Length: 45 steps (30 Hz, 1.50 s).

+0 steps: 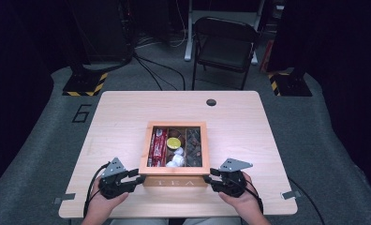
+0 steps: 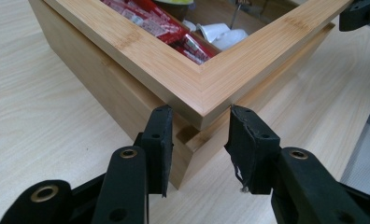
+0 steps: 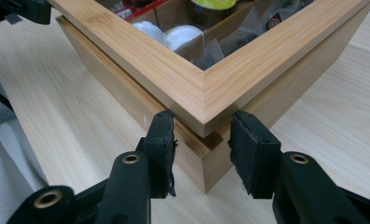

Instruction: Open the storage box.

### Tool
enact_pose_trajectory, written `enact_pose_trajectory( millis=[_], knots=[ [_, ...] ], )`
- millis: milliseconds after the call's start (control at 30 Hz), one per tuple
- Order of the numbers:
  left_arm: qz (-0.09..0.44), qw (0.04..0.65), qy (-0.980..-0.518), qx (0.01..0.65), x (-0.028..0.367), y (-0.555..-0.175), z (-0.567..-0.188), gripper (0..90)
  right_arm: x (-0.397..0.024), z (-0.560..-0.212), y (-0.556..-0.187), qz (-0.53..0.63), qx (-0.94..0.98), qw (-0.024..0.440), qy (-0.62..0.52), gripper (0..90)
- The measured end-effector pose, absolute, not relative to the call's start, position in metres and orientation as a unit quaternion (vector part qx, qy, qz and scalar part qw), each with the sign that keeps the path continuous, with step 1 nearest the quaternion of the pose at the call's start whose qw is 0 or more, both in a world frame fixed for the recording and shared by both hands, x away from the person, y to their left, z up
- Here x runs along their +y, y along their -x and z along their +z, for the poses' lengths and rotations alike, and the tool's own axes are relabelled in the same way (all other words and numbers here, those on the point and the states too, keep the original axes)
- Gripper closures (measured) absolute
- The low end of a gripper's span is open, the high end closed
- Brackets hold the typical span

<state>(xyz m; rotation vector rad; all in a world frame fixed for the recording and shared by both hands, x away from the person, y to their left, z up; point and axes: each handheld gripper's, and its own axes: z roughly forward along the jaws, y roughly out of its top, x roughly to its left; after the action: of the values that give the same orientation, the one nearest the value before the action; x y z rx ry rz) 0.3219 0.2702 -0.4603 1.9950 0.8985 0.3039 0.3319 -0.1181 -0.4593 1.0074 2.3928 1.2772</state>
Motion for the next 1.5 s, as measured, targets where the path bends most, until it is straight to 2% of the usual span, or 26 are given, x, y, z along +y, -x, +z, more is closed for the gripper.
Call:
enact_pose_trajectory(
  millis=[567,1033,1500],
  knots=[
    [0.135,0.459,-0.799,0.366,0.266,-0.335,-0.432,54.8,-0.121,-0.428,-0.342,0.449,0.817,0.119,-0.341,59.2],
    [0.130,0.466,-0.791,0.374,0.269,-0.352,-0.407,55.0,-0.123,-0.398,-0.355,0.454,0.814,0.128,-0.338,58.0],
    [0.129,0.470,-0.784,0.384,0.270,-0.360,-0.393,54.9,-0.124,-0.385,-0.367,0.462,0.809,0.124,-0.341,57.9]
  ],
)
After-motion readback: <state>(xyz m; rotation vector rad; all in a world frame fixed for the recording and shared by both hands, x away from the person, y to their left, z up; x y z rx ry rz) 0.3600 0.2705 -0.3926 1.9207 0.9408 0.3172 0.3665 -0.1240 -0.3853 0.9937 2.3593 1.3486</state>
